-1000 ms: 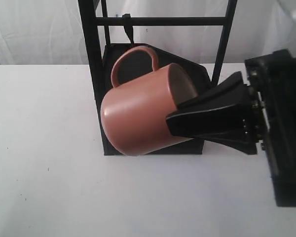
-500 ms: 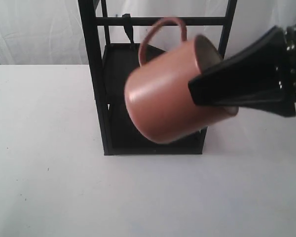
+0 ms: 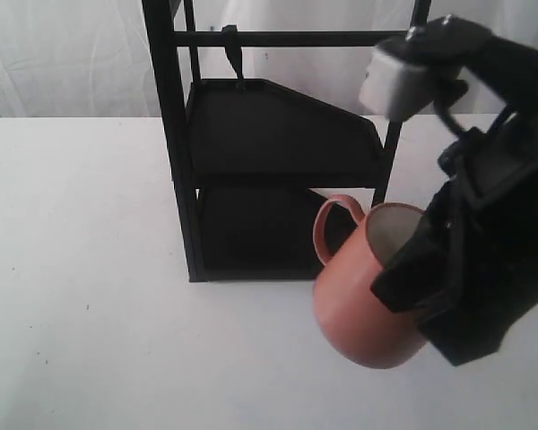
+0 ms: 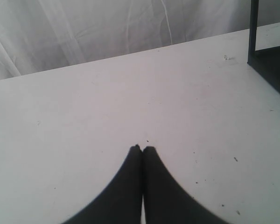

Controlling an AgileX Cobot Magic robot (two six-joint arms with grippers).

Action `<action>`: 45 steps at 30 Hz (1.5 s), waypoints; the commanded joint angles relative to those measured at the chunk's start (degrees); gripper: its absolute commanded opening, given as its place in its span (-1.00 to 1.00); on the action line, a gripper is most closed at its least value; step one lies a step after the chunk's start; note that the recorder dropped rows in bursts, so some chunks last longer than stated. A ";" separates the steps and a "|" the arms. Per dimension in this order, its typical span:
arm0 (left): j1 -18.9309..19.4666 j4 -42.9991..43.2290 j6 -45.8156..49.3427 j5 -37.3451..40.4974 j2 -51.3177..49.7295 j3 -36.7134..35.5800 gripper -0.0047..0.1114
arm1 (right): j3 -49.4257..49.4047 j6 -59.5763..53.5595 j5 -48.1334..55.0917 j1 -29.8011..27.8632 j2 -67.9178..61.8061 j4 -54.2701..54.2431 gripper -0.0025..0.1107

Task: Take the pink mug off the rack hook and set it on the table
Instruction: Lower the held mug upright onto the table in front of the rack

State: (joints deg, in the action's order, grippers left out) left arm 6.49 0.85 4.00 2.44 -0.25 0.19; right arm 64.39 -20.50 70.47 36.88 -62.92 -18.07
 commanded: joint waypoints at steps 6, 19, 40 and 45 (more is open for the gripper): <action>0.11 -0.19 -0.13 -0.23 0.25 -0.19 -0.92 | 6.93 12.04 -0.51 14.67 -14.65 10.65 -0.96; 0.11 -0.19 -0.13 -0.23 0.25 -0.19 -0.92 | 16.25 10.10 -7.06 17.40 -32.95 10.04 -0.96; 0.11 -0.19 -0.13 -0.23 0.25 -0.19 -0.92 | 16.25 10.10 -15.25 17.40 -43.17 10.40 -0.96; 0.11 -0.19 -0.13 -0.23 0.25 -0.19 -0.92 | 16.25 10.10 -15.25 17.40 -43.53 10.40 -0.96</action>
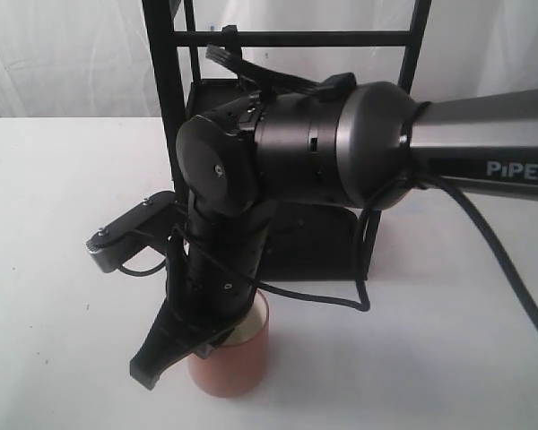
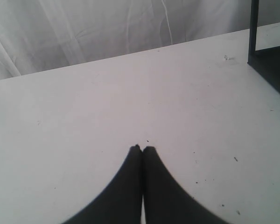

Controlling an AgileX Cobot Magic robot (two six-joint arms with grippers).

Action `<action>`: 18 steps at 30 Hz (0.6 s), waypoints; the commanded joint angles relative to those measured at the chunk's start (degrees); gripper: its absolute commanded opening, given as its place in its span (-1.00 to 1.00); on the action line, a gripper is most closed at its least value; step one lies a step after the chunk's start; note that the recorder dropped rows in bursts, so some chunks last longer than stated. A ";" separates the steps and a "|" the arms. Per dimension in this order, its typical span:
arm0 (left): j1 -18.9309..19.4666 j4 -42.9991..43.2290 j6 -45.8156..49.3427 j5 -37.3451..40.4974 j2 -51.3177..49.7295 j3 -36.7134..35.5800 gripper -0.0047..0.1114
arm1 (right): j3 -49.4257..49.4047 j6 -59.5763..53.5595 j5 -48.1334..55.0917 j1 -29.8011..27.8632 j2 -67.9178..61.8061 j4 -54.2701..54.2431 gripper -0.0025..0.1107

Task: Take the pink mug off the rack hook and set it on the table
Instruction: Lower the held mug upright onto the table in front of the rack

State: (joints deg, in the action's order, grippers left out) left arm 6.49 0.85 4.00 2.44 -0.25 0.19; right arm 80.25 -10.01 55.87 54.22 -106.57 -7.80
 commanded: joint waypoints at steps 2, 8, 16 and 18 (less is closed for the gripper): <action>0.11 -0.19 -0.13 -0.23 0.25 -0.19 -0.92 | 0.38 -0.38 -0.64 0.05 0.12 0.12 -0.96; 0.11 -0.19 -0.13 -0.23 0.25 -0.19 -0.92 | 0.38 -0.38 -0.64 0.05 0.12 0.12 -0.96; 0.11 -0.19 -0.13 -0.23 0.25 -0.19 -0.92 | 0.38 -0.38 -0.78 0.05 0.14 0.12 -0.95; 0.11 -0.19 -0.13 -0.23 0.25 -0.19 -0.92 | 0.38 -0.38 -1.05 0.05 0.14 0.29 -0.92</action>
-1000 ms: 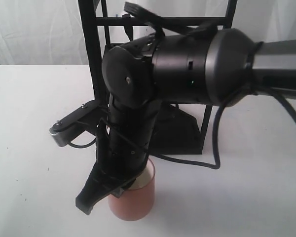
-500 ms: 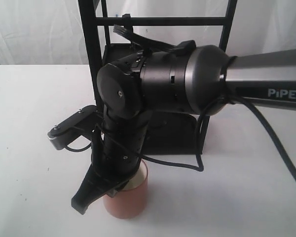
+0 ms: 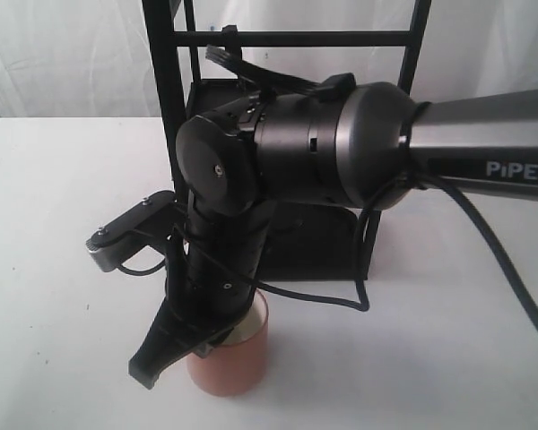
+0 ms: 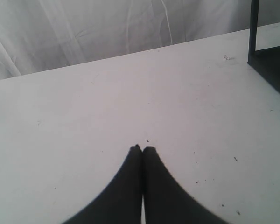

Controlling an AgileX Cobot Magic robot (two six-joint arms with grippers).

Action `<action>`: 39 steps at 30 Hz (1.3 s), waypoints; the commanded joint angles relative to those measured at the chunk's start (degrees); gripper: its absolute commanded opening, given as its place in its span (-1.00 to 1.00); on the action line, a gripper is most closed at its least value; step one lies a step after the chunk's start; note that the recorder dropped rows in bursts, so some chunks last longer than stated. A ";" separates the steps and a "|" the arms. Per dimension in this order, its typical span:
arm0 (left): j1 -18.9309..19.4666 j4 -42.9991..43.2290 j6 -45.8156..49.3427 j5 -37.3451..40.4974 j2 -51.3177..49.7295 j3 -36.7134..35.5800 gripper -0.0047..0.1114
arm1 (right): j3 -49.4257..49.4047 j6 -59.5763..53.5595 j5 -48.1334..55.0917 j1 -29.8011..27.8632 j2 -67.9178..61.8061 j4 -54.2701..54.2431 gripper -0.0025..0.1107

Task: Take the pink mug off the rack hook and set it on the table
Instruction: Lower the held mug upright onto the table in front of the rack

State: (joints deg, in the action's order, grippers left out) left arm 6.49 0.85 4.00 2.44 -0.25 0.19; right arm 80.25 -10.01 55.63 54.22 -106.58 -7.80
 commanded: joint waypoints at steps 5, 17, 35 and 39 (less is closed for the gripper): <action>0.11 -0.19 -0.13 -0.23 0.25 -0.19 -0.92 | 0.38 -0.38 -2.19 0.05 0.15 0.39 -0.67; 0.11 -0.19 -0.13 -0.23 0.25 -0.19 -0.92 | 0.38 -0.38 -2.19 0.05 0.15 0.39 -0.66; 0.11 -0.19 -0.13 -0.23 0.25 -0.19 -0.92 | 0.38 -0.27 -1.56 0.05 1.95 1.50 -0.16; 0.11 -0.19 -0.13 -0.23 0.25 -0.19 -0.92 | 0.38 -0.27 -1.22 0.05 5.31 2.65 -0.16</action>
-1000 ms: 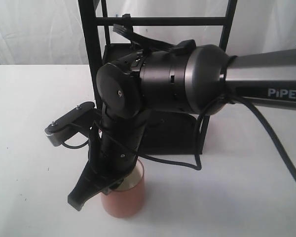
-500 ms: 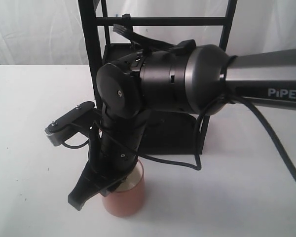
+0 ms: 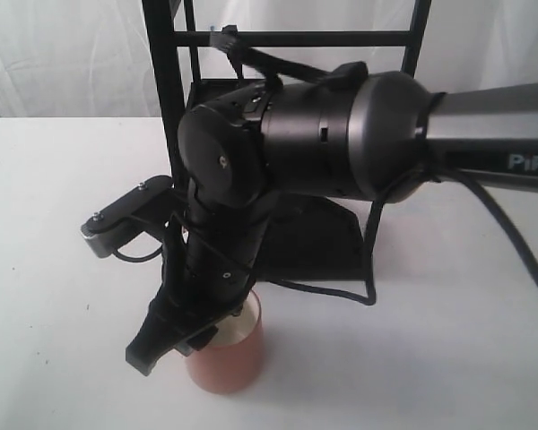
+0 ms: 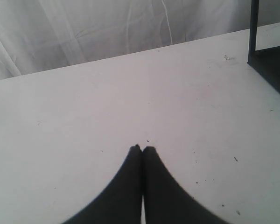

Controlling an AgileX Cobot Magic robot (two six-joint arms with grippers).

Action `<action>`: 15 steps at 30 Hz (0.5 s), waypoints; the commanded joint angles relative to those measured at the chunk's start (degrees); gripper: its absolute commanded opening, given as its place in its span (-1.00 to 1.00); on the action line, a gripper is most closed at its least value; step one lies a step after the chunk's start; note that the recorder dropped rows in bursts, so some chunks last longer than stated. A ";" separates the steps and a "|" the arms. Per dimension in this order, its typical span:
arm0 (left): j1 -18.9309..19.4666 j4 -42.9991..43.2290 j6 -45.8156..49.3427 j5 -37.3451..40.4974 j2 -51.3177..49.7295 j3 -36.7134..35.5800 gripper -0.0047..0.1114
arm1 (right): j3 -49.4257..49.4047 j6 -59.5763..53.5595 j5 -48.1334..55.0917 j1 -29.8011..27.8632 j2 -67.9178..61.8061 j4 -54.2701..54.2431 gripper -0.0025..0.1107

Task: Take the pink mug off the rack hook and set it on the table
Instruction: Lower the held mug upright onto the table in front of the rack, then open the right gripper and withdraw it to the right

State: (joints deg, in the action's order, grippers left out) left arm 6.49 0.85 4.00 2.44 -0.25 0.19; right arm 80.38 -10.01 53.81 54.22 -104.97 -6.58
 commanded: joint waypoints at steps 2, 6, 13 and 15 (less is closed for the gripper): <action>0.11 -0.19 -0.13 -0.23 0.25 -0.19 -0.92 | 0.25 -0.27 1.63 0.05 5.60 1.43 -0.16; 0.11 -0.19 -0.13 -0.23 0.25 -0.19 -0.92 | 0.25 -0.01 6.36 0.05 9.40 1.43 -0.16; 0.11 -0.19 -0.13 -0.23 0.25 -0.19 -0.92 | 0.13 -0.01 16.16 0.05 12.30 2.32 -0.16; 0.11 -0.19 -0.13 -0.23 0.25 -0.19 -0.92 | -0.54 -0.01 16.16 0.05 13.06 2.71 -0.16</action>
State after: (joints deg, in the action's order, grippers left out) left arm 6.49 0.85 4.00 2.44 -0.25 0.19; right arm 80.38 -10.01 69.05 54.22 -93.23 -4.89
